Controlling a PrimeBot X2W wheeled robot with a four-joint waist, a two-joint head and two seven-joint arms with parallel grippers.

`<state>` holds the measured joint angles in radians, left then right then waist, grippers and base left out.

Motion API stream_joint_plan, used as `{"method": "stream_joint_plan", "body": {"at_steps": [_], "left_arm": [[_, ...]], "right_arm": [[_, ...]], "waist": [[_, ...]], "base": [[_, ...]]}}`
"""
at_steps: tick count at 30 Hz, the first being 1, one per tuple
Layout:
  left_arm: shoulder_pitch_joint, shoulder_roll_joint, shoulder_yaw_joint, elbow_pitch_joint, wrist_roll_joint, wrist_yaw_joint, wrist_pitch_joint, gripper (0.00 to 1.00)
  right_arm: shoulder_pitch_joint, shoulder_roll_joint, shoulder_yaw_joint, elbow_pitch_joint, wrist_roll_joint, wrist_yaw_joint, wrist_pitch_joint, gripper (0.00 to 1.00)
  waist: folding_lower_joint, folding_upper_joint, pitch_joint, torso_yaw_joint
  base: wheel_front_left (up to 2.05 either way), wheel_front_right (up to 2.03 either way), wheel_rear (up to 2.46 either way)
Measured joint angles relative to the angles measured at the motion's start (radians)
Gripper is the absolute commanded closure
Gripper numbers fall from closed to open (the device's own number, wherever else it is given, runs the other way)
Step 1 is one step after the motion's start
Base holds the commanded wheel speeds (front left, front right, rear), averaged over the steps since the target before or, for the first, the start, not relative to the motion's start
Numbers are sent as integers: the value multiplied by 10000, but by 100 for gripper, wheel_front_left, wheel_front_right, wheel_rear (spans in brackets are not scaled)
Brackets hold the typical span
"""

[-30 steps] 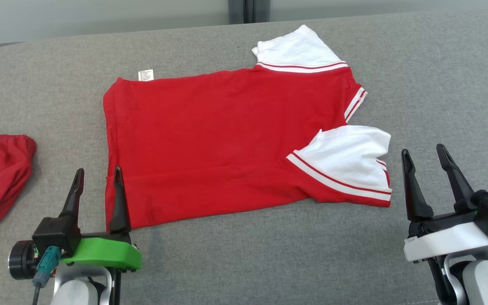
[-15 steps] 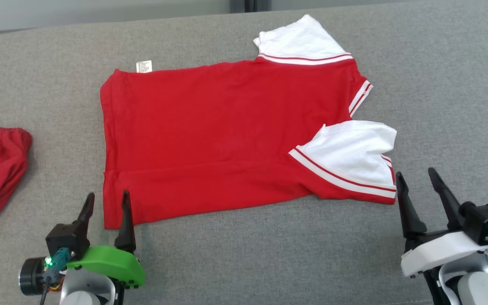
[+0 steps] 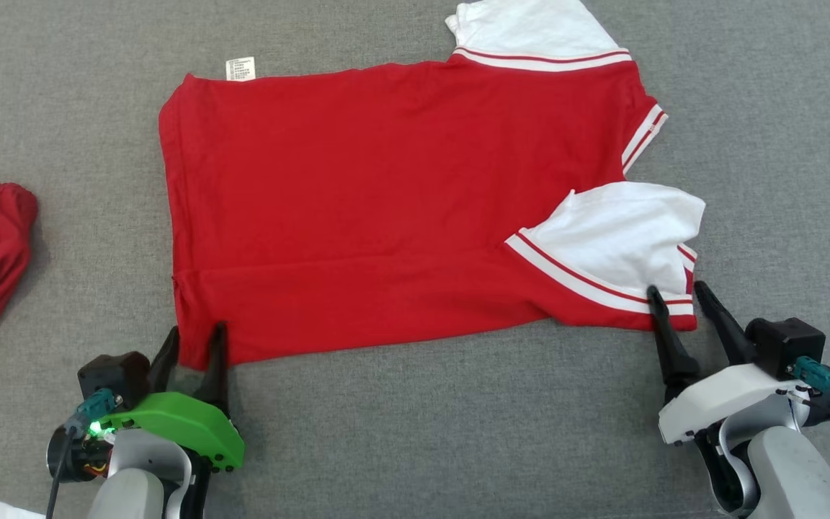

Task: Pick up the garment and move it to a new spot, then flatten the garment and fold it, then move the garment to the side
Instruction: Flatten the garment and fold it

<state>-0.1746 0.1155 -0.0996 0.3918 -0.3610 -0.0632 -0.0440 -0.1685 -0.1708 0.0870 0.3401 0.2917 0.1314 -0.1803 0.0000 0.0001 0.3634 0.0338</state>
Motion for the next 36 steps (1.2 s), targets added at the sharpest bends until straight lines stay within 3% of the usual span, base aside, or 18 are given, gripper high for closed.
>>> {"method": "stream_joint_plan", "body": {"at_steps": [8, 15, 23, 24, 25, 26, 28, 36], "left_arm": [[40, 182, -169, -355, -75, -130, 257, 100], [947, 573, -328, -1407, -63, -77, 1200, 100], [2150, 1112, -270, -2301, -94, 276, 2383, 100], [2244, 1126, -293, -2355, -94, 297, 2495, 87], [2288, 1118, -301, -2397, -94, 362, 2514, 24], [2309, 1116, -318, -2454, -71, 414, 2504, 0], [2341, 1024, -295, -2556, -75, 520, 2332, 0], [2294, 311, 58, -3444, 412, 1432, -132, 0]], "right_arm": [[106, -113, 25, 125, 437, 2, -330, 100], [1574, -211, -270, -709, 652, 2, -314, 100], [3245, 414, -476, -1873, 579, 2, 148, 100], [3341, 476, -476, -1918, 562, 2, 209, 73], [3386, 499, -466, -1964, 522, 2, 207, 26], [3407, 499, -468, -2034, 433, 0, 201, 0], [3371, 489, -487, -2230, 238, -2, 19, 0], [2568, 382, -957, -3802, -395, -2, -121, 0]], "waist": [[0, 0, -187, 116], [0, 0, -719, 77], [0, 0, -1331, -171], [0, 0, -1389, -211], [0, 0, -1427, -241], [0, 0, -1468, -277], [0, 0, -1519, -331], [0, 0, -1711, -411]], "base": [[0, 0, 0], [0, 0, 0], [0, 0, 0], [0, 0, 0], [0, 0, 0], [0, 0, 0], [0, 0, 0], [0, 0, 0]]}}
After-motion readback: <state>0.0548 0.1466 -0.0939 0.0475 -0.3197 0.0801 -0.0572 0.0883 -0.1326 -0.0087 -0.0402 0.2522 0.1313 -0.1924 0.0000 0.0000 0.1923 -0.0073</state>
